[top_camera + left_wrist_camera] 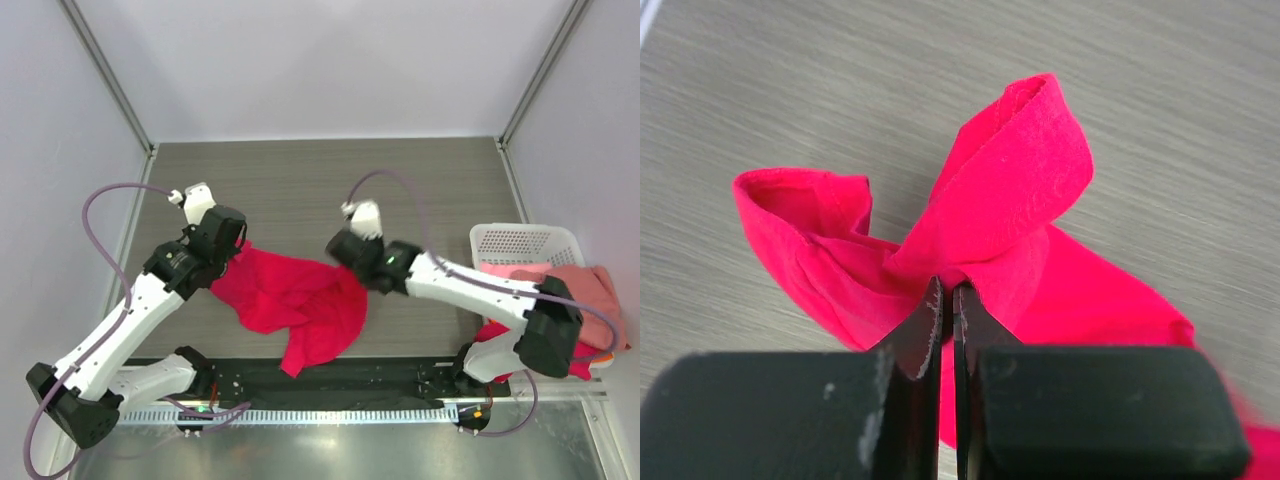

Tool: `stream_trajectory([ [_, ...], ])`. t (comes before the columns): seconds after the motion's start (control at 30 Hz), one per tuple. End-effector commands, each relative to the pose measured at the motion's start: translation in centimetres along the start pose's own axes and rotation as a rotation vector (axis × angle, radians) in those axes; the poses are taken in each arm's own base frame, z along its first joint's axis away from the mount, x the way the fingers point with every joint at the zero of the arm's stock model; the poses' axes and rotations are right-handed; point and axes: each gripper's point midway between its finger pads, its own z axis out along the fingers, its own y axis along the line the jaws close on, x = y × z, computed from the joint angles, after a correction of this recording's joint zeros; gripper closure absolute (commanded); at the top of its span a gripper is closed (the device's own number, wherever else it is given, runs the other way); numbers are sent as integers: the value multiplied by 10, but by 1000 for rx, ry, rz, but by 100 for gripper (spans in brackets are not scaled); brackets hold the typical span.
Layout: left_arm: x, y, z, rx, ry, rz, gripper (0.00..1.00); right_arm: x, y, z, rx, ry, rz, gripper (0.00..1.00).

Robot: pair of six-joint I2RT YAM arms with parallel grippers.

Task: Fold and stack the t-shirts
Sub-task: Flatten the tshirt out

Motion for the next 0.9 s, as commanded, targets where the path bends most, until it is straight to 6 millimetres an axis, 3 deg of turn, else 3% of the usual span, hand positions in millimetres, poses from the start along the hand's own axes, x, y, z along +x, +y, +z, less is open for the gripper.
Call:
stream_trajectory([
  [0.0,-12,-3,13,-40,-53,-93,100,-85,-71,-8,45,-118,188,99],
  [0.03,-23,1,15,-60,-69,-117,100,-98,-79,-9,4,-115,234,99],
  [0.07,-27,0,18,-54,-57,-126,100,-126,-115,-11,44,-158,334,99],
  [0.1,-33,2,20,-61,-50,-138,100,-141,-128,-19,26,-189,377,99],
  [0.13,-56,11,21,-86,-66,-193,100,-153,-137,-25,10,-211,400,99],
  [0.17,-59,20,20,-111,-44,-204,100,-177,-145,-41,-31,-260,439,99],
  [0.2,-70,25,15,-113,-53,-233,100,-183,-159,-46,-19,-271,461,99],
  [0.27,-93,42,-1,-131,-117,-291,100,-199,-165,-66,-43,-316,465,99],
  [0.33,-99,47,-11,-117,-155,-306,100,-193,-162,-72,-75,-298,447,99],
  [0.43,-76,52,-15,-78,-129,-300,97,-168,-155,-73,-114,-267,444,99],
  [0.47,-69,55,-20,-60,-130,-305,78,-152,-152,-65,-112,-240,452,99],
  [0.5,-46,59,-10,-70,-85,-273,54,-146,-150,-64,-126,-238,455,99],
  [0.57,-26,59,-7,-42,-49,-256,1,-129,-149,-67,-144,-243,468,99],
  [0.63,-6,65,-2,-50,-27,-240,1,-124,-148,-69,-157,-250,479,99],
  [0.8,2,43,8,29,35,-244,1,-113,-151,-62,-123,-229,477,99],
  [0.87,14,34,20,35,89,-232,0,-107,-151,-56,-112,-212,469,99],
])
